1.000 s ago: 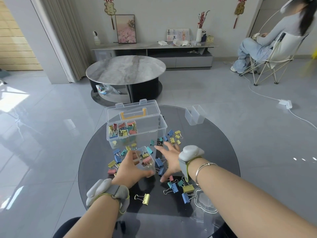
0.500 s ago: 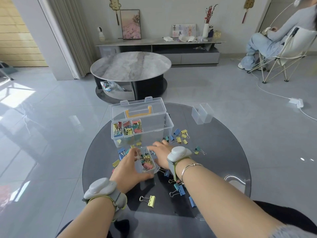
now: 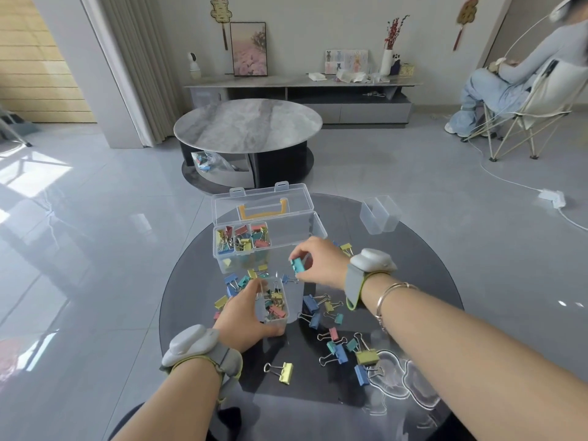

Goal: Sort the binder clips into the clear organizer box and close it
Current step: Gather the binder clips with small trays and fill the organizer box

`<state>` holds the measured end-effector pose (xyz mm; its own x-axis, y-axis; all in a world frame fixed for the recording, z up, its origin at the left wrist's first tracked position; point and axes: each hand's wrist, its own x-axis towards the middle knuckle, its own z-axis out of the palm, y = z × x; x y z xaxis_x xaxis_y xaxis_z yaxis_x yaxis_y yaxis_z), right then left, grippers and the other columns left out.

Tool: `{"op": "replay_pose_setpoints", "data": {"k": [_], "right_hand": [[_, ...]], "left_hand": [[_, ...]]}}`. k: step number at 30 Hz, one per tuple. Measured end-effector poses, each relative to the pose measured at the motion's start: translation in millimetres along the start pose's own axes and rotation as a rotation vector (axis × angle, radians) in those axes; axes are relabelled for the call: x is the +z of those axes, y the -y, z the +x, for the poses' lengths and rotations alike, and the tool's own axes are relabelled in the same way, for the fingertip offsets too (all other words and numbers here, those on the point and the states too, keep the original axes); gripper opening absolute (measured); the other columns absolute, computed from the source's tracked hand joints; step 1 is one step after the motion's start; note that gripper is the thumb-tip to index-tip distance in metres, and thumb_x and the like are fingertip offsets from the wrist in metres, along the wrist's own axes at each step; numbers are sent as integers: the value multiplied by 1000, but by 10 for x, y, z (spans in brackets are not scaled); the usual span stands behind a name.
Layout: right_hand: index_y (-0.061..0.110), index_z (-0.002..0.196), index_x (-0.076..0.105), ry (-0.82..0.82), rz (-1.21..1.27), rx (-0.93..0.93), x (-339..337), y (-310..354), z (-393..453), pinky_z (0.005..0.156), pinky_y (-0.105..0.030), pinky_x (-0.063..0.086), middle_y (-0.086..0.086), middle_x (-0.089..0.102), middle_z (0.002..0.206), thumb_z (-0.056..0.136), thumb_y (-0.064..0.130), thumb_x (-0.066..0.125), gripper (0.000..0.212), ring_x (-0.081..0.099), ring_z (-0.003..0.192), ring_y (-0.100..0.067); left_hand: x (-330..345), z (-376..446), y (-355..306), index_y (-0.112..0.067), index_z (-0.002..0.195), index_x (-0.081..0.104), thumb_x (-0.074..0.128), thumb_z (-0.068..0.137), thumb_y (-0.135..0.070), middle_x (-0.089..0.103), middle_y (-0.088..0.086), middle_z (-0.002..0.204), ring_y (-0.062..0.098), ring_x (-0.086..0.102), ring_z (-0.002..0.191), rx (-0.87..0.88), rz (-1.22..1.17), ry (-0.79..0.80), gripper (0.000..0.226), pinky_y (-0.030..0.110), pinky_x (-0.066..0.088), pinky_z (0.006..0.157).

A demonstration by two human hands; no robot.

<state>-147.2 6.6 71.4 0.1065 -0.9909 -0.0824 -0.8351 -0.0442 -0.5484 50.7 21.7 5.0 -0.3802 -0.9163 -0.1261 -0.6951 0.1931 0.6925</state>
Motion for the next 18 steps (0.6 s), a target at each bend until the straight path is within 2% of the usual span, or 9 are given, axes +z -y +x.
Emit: {"op": "replay_pose_setpoints", "data": {"k": [3,8,12,14,16,18], "right_hand": [[15,114,67,122,-71,-77,44,170,-97,79,-22,43,-4,58,109,80,15,70,35,60,99,-20],[10,113,55,4,-97,-74,199,302,-123,85,-33,44,-7,57,113,81,17,70,36,54,104,-23],[10,110,58,25,-26,-97,179,299,-112,77,-25,41,-6,59,112,79,19,73,36,51,88,-15],[11,111,61,61,-23,-108,181,276,-116,73,-20,35,-6,61,114,79,14,71,33,48,83,-10],[12,113,65,74,25,-102,165,269,-113,74,-18,36,-4,64,115,80,9,68,33,48,82,-8],[13,115,68,71,87,-78,124,275,-96,75,-17,38,-2,67,116,82,7,66,33,50,82,-6]], "left_hand": [[24,-3,-46,-29,125,38,83,57,-42,55,-11,117,15,53,107,-8,7,-21,83,32,43,92],[70,-32,-110,-26,122,41,85,57,-33,55,-10,110,10,53,99,-14,-108,-182,79,21,39,76],[61,-54,-91,-30,120,37,84,59,-42,55,-10,113,14,54,101,-35,-49,-50,78,27,40,83],[63,-36,-110,-29,121,36,82,58,-46,54,-9,115,17,52,105,-46,-10,-41,79,33,42,90],[75,-25,-134,-29,123,35,80,58,-47,55,-7,117,21,51,107,-42,9,-44,81,39,42,95],[94,-22,-140,-29,123,35,79,58,-48,55,-7,117,21,51,107,-34,0,-46,81,39,42,96]]}}
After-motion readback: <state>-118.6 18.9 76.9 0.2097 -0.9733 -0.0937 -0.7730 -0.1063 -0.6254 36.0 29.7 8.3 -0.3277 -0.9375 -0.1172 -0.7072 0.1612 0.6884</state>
